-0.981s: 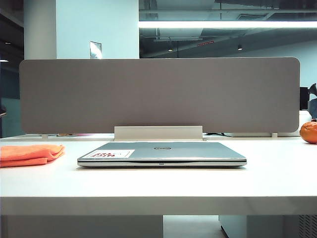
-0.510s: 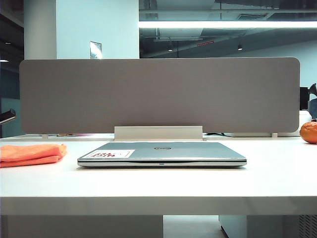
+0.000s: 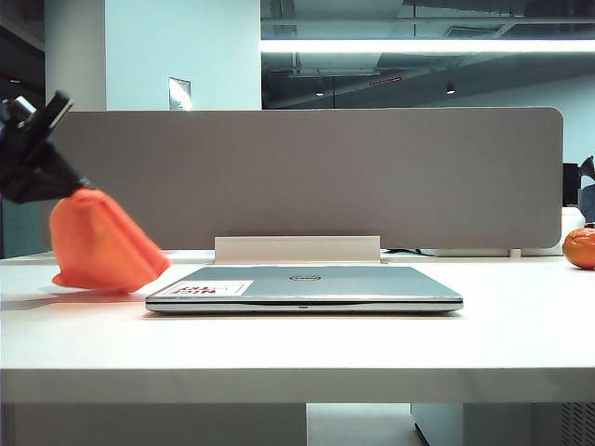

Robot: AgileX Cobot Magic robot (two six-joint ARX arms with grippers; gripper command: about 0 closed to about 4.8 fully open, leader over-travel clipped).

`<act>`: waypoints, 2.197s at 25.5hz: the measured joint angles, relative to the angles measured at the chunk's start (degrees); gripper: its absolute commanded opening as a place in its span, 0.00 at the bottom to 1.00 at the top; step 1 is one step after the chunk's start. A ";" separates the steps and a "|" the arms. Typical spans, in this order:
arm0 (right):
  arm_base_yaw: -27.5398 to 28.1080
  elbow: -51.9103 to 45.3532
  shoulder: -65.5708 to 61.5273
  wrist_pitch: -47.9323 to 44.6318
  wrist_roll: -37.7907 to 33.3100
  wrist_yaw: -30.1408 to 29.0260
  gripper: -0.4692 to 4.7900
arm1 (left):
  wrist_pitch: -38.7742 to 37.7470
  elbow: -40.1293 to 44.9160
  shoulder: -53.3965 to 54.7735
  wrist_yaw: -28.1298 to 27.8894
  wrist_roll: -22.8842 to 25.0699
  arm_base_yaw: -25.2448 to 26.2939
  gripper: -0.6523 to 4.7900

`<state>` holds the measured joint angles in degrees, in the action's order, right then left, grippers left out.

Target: Pick up the orange rag and put it over the laptop.

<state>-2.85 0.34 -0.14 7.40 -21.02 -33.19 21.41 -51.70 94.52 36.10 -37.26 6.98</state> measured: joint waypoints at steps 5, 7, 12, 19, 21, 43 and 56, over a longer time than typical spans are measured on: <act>0.00 0.00 0.00 0.02 -0.02 0.00 0.08 | 0.66 -4.76 0.02 0.63 -1.38 -7.45 0.11; 0.00 0.00 0.00 0.02 0.00 0.00 0.08 | 0.50 -8.70 0.07 0.55 -1.40 -11.32 0.11; 0.00 0.00 0.00 0.02 0.00 0.02 0.08 | -1.18 -17.51 0.39 -4.15 -1.09 -19.69 0.11; 0.00 0.00 0.00 0.02 -0.02 0.00 0.08 | -5.99 -29.16 8.85 -5.31 -1.16 -25.99 0.11; 0.00 0.00 0.00 0.02 0.00 0.00 0.08 | -8.48 -32.39 11.89 -5.31 -1.20 -27.50 0.11; 0.00 0.00 0.00 0.02 0.00 0.00 0.08 | -47.21 -38.36 21.44 -15.19 12.39 -27.39 0.14; 0.00 0.00 0.00 0.02 0.00 0.02 0.08 | -52.57 -38.45 21.42 -15.78 19.63 -26.97 0.71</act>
<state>-2.85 0.34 -0.14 7.42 -21.02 -33.17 -31.16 -90.15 115.94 20.32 -17.63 -19.99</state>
